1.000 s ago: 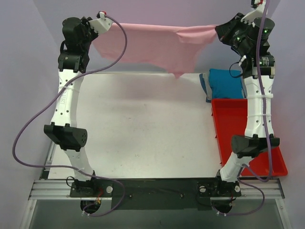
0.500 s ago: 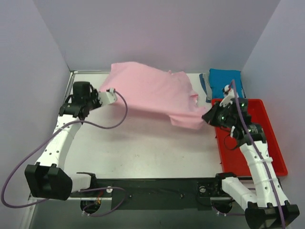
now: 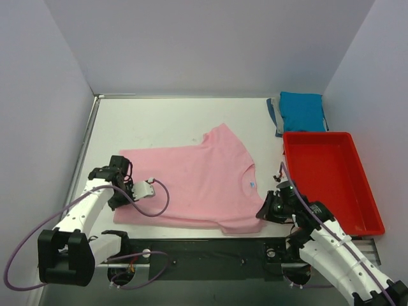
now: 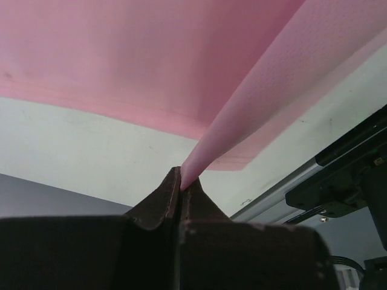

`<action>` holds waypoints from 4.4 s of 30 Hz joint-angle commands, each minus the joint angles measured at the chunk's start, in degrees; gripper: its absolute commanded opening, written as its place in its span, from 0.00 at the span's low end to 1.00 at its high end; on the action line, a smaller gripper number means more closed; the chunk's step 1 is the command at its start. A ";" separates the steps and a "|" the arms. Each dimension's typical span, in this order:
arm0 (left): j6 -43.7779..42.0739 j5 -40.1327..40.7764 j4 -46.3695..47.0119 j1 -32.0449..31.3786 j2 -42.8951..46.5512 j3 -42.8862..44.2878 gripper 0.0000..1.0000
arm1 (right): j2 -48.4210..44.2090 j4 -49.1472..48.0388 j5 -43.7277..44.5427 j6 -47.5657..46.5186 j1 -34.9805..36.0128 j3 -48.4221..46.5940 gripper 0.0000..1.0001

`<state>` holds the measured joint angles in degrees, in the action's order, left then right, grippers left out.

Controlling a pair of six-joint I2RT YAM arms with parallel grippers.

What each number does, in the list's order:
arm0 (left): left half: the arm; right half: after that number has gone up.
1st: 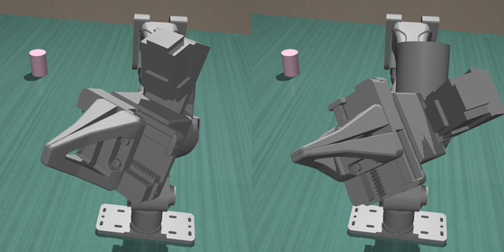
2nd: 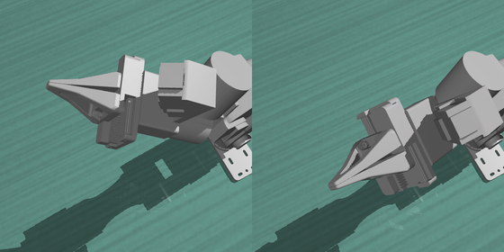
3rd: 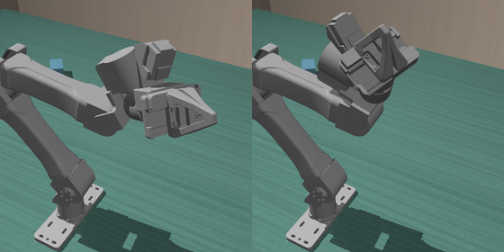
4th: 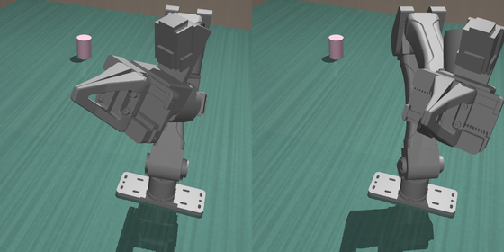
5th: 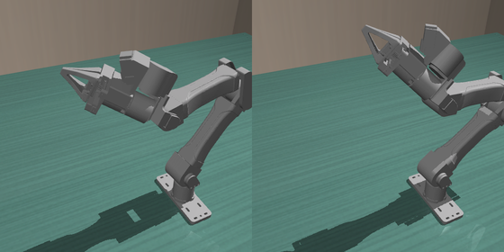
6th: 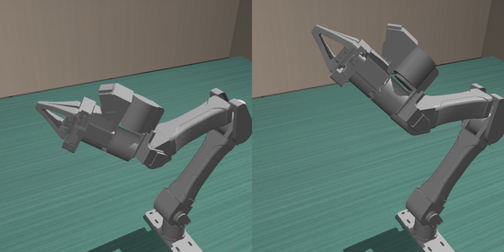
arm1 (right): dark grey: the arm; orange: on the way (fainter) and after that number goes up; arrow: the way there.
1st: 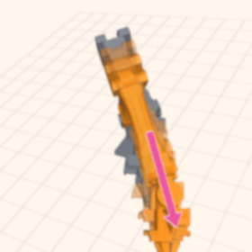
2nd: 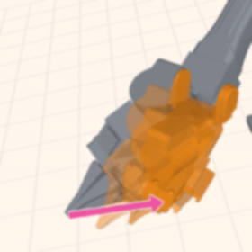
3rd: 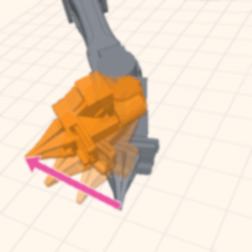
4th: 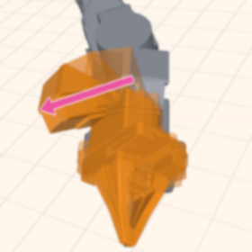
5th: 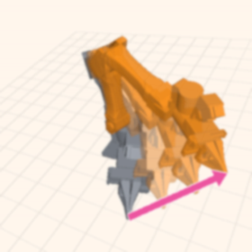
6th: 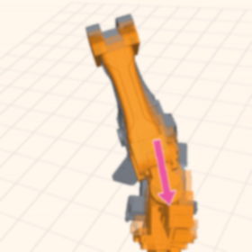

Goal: Fold and stack the t-shirts
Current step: Fold the flattened tshirt in 1/3 of the way

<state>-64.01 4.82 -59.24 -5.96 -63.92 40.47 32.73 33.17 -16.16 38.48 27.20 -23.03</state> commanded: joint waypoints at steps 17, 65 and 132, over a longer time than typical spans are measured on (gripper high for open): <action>10.74 3.62 2.73 3.67 -4.90 -1.52 0.00 | 45.48 -13.83 2.37 -17.64 -1.53 -22.67 0.00; 24.01 -14.50 6.48 -24.19 -12.97 4.53 0.00 | 46.54 -22.27 0.07 -9.83 1.54 -13.63 0.00; -3.43 -19.85 -16.36 4.54 -13.40 22.88 0.58 | 26.74 10.52 14.47 -2.69 -6.99 -25.60 0.70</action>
<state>-66.08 -10.83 -70.30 -2.55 -72.38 54.68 56.86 40.40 -7.92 40.56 19.62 -33.17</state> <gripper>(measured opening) 0.546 0.655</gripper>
